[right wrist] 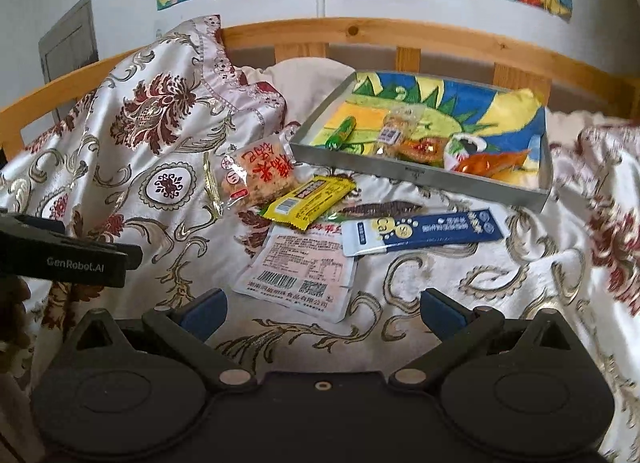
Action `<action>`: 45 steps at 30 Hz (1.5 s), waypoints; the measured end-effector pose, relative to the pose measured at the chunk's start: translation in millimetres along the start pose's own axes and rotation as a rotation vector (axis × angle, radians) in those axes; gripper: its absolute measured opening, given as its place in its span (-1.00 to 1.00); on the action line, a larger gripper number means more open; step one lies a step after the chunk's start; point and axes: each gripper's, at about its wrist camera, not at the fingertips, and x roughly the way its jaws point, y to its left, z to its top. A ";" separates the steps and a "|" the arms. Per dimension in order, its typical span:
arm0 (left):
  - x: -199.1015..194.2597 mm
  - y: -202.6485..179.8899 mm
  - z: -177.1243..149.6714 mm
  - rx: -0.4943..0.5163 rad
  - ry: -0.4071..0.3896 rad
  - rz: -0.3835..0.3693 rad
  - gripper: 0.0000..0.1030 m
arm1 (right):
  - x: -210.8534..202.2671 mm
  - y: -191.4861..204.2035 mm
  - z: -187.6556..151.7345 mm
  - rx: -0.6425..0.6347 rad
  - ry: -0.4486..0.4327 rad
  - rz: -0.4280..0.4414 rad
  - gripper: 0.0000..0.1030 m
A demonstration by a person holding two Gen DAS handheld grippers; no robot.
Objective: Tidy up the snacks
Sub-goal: 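Withdraw both open grippers from the tray back over the loose snacks, then grasp the yellow wafer packet with right gripper while left tool approaches the clear cracker bag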
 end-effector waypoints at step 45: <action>67.2 -0.2 52.3 -0.102 -0.245 -0.253 0.99 | 49.3 -6.8 26.2 0.094 -0.016 -0.025 0.99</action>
